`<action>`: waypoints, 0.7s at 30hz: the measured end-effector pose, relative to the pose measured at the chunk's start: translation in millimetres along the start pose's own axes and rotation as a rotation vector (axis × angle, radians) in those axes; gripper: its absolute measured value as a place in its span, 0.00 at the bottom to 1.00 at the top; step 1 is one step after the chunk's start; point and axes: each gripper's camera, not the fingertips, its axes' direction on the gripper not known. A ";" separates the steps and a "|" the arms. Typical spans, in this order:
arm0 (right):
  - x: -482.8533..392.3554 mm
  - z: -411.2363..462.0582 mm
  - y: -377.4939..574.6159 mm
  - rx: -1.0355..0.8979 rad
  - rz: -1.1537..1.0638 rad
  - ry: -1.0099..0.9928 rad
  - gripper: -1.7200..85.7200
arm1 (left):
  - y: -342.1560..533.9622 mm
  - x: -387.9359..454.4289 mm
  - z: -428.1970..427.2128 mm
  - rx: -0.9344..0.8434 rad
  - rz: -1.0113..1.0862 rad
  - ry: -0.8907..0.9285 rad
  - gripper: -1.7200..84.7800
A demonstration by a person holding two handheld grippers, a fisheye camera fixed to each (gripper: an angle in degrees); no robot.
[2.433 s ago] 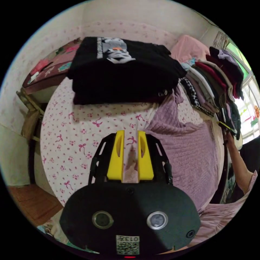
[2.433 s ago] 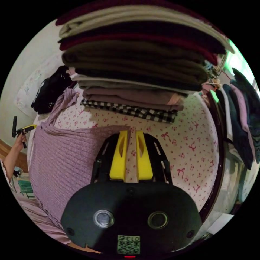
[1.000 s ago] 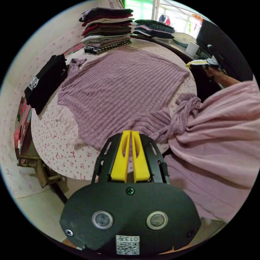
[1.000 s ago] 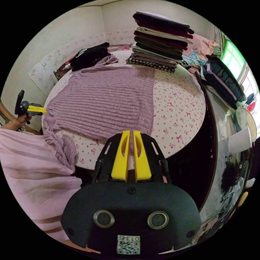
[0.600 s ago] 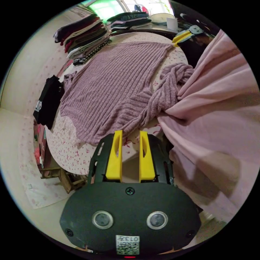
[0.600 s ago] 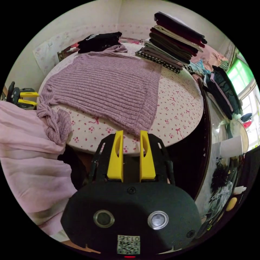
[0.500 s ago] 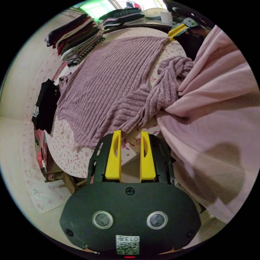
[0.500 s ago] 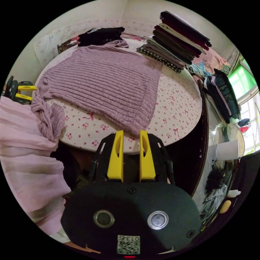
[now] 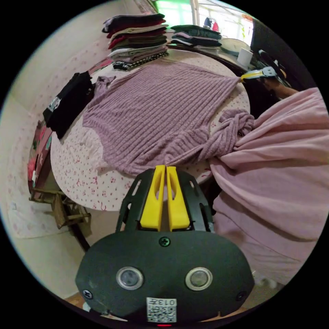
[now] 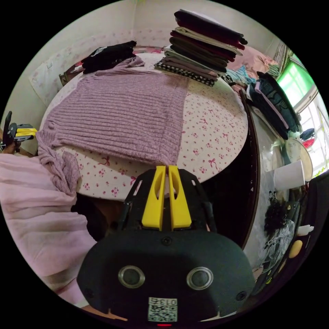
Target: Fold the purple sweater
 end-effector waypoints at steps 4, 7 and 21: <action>4.2 4.7 -4.1 -0.021 0.019 0.001 0.04 | 9.9 -33.0 -11.7 0.073 -0.137 0.038 0.02; 12.6 -9.3 -16.2 0.054 0.042 0.008 0.03 | 4.4 -49.9 -23.5 0.114 -0.138 0.022 0.02; 71.0 -3.2 -130.7 0.177 0.001 0.061 0.03 | -56.3 -186.5 -38.6 0.213 -0.162 -0.042 0.02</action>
